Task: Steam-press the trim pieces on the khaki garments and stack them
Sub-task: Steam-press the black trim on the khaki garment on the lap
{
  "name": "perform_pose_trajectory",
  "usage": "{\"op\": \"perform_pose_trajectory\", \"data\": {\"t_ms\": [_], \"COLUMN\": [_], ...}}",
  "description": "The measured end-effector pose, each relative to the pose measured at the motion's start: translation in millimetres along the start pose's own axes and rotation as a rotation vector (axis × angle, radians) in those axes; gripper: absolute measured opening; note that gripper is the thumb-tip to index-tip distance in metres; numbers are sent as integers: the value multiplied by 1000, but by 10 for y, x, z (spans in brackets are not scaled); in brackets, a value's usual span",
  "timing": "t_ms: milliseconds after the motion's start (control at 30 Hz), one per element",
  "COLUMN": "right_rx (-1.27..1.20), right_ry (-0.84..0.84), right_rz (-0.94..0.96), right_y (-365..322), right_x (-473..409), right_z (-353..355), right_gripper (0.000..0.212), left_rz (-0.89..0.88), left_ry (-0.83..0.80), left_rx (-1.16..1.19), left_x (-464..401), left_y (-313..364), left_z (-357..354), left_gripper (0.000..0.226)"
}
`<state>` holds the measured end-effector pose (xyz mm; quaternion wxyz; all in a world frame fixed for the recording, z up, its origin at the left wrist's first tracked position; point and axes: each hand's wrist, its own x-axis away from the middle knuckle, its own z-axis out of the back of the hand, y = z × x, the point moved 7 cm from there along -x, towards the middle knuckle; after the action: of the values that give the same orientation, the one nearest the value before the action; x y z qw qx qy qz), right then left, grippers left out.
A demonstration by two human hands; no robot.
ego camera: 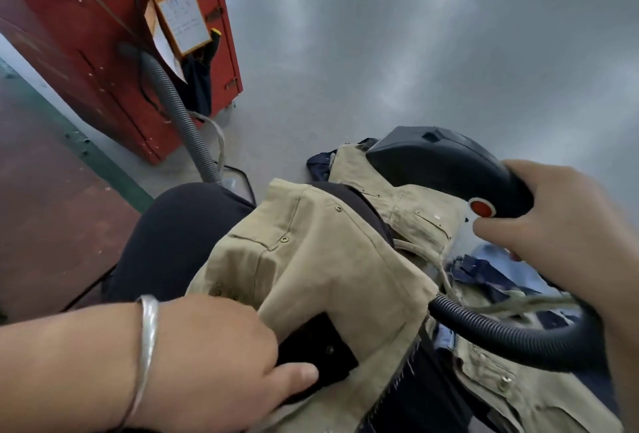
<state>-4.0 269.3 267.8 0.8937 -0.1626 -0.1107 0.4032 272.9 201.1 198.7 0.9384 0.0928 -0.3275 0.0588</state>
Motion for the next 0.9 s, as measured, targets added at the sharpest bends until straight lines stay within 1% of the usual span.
{"op": "perform_pose_trajectory", "data": {"t_ms": [33, 67, 100, 133, 167, 233, 267, 300, 400, 500, 567, 600, 667, 767, 833, 900], "right_rx": [-12, -24, -33, -31, -22, 4, 35, 79, 180, 235, 335, 363, 364, 281, 230, 208], "right_ry": [-2, -12, -28, -41, -48, -58, -57, -58, -80, -194, -224, -222, -219, -154, -104, -70], "right_rz": [13, 25, 32, 33, 31, 16, 7, 1, 10, 50, 46, 45, 57, 107, 121, 105], "right_y": [22, 46, 73, 105, 137, 219, 270, 315, 371, 260, 183, 126, -26, -228, -348, -418], "right_x": [38, 74, 108, 140, 175, 257, 304, 356, 497, 554, 484, 413, 249, -23, -262, -540], "right_z": [-7, -15, -25, -33, -31, -10, 0, 12, -17, -237, -375, -415, -469, -553, -608, -652], "right_gripper": [23, 23, 23, 24, 26, 33, 35, 35, 34, 27, 21, 21, 21, 20, 17, 15], "left_rz": [152, 249, 244, 228, 168, -9, -74, -93, -93, -79, -96, -98, -88, -83, -82, -105], "left_ry": [196, 239, 320, 472, 657, 838, 848, 808, 797, 815, 799, 780, 727, 683, 695, 724], "left_rx": [53, -14, -28, -84, -101, -162, -183, -183, -114, -99, -67, -51, -28, -28, -30, -42], "left_x": [-159, -340, -391, -408, -410, -489, -566, -664, -835, -923, -968, -979, -988, -975, -962, -950], "left_y": [11, 110, 213, 283, 364, 550, 630, 683, 687, 708, 733, 728, 695, 668, 683, 732], "left_z": [239, 501, 570, 610, 623, 486, 411, 344, 239, 232, 204, 201, 190, 186, 179, 178], "left_gripper": [60, 50, 37, 27, 23, 29, 33, 36, 35, 38, 30, 31, 40, 50, 50, 45]}}
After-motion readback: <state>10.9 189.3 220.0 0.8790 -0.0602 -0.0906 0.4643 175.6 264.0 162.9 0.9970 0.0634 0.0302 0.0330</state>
